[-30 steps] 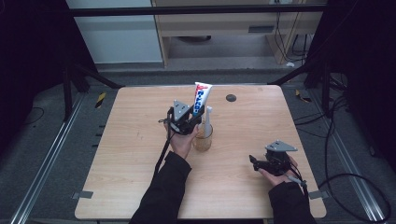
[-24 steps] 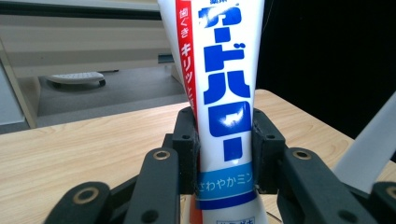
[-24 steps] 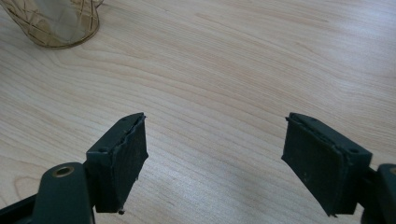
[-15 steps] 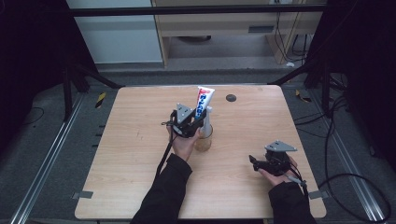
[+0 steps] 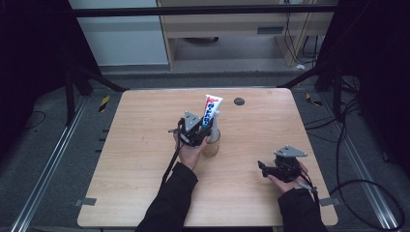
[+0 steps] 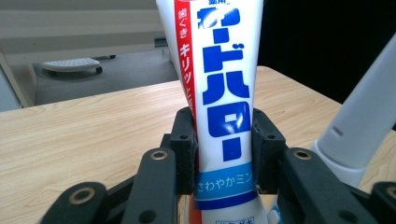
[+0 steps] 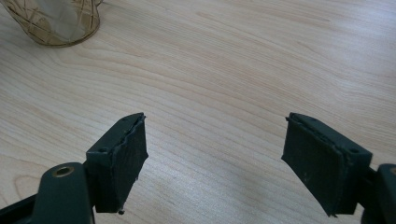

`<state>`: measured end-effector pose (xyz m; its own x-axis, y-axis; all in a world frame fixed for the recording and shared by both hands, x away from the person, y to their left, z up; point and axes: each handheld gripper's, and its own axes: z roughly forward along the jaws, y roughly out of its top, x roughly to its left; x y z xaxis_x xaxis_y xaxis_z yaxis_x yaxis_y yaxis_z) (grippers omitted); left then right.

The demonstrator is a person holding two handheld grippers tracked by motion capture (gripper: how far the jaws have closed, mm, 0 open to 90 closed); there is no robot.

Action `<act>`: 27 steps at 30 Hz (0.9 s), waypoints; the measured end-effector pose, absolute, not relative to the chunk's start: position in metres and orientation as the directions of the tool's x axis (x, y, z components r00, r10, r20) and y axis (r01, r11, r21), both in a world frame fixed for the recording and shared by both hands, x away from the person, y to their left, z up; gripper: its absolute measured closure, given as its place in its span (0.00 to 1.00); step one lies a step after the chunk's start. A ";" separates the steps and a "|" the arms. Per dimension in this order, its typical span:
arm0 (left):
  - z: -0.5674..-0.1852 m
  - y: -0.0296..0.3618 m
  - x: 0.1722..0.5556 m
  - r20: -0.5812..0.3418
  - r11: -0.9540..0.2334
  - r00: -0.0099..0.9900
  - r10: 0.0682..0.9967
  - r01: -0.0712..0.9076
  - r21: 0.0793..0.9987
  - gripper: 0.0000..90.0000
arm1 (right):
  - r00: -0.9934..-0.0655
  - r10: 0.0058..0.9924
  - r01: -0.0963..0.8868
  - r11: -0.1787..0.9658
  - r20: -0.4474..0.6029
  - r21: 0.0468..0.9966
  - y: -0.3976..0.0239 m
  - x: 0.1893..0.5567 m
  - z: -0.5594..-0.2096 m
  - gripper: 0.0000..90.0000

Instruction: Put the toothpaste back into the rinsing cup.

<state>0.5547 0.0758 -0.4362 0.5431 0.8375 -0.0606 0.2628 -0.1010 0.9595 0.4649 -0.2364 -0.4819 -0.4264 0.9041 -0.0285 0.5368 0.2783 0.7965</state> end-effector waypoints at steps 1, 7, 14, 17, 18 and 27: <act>-0.436 0.076 0.554 -0.055 -0.106 0.540 0.840 0.263 0.959 0.73 | -0.427 0.904 0.536 0.279 -0.030 0.797 -0.236 0.465 -0.482 0.24; -0.439 0.074 0.554 -0.049 -0.133 0.557 0.829 0.282 0.950 0.72 | -0.427 0.904 0.536 0.280 -0.029 0.796 -0.236 0.465 -0.482 0.24; -0.440 0.073 0.552 -0.039 -0.153 0.564 0.825 0.289 0.945 0.70 | -0.428 0.903 0.536 0.279 -0.029 0.797 -0.236 0.465 -0.482 0.23; -0.439 0.075 0.551 -0.034 -0.161 0.562 0.827 0.294 0.942 0.69 | -0.427 0.904 0.537 0.278 -0.028 0.796 -0.236 0.465 -0.482 0.23; -0.438 0.076 0.551 -0.037 -0.160 0.564 0.825 0.296 0.941 0.69 | -0.427 0.904 0.537 0.278 -0.028 0.796 -0.236 0.465 -0.482 0.23; -0.435 0.081 0.550 -0.046 -0.154 0.571 0.820 0.296 0.943 0.65 | -0.427 0.904 0.539 0.280 -0.029 0.795 -0.236 0.465 -0.482 0.23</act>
<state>0.5497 0.0811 -0.4354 0.5710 0.8197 -0.0456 0.2963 -0.1540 0.9426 0.4649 -0.2361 -0.4821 -0.4268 0.9039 -0.0289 0.5387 0.2798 0.7947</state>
